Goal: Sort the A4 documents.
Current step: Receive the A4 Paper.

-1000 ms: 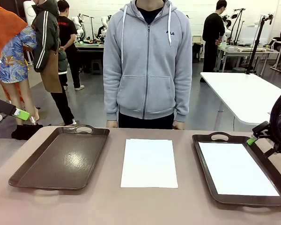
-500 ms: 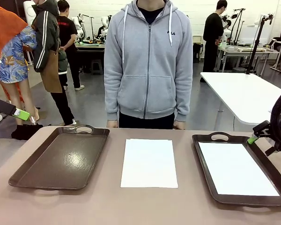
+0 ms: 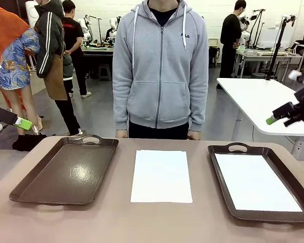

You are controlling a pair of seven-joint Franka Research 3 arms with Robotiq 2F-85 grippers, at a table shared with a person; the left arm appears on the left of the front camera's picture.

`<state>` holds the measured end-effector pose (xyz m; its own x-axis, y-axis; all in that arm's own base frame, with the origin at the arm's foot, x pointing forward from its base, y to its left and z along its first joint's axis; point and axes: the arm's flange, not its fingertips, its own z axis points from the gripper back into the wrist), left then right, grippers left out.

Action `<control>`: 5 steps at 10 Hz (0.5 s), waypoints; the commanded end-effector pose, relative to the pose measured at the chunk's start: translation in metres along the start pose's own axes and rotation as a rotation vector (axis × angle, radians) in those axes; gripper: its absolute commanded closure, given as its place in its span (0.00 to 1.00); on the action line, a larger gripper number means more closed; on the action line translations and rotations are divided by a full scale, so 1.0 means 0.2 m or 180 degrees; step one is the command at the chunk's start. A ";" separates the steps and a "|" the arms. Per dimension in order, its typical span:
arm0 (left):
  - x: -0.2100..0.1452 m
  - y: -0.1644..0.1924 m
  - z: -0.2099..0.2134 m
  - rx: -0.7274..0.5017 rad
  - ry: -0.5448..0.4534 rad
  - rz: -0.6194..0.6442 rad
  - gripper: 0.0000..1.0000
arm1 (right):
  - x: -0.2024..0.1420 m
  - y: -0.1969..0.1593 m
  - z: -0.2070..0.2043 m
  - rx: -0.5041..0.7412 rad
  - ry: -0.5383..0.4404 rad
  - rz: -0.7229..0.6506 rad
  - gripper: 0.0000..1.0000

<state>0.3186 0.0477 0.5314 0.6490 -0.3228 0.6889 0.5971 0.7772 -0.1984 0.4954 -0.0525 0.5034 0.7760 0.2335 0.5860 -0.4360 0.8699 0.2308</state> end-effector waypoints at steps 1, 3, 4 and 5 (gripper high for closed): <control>0.00 0.01 0.00 -0.0026 -0.0030 -0.0031 0.00 | -0.05 0.07 0.08 0.0361 -0.0444 0.0688 0.00; 0.00 0.01 0.00 -0.0026 -0.0030 -0.0031 0.00 | -0.08 0.14 0.30 0.0770 -0.0887 0.1450 0.00; 0.00 0.01 0.00 -0.0026 -0.0030 -0.0031 0.00 | -0.11 0.17 0.38 0.0917 -0.0985 0.1666 0.00; 0.00 0.01 0.00 -0.0026 -0.0030 -0.0031 0.00 | -0.14 0.19 0.43 0.1104 -0.0938 0.1815 0.00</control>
<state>0.3186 0.0476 0.5314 0.6490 -0.3232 0.6887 0.5972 0.7773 -0.1981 0.4262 -0.0535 0.5780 0.2703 0.4526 0.8498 -0.8501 0.5266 -0.0100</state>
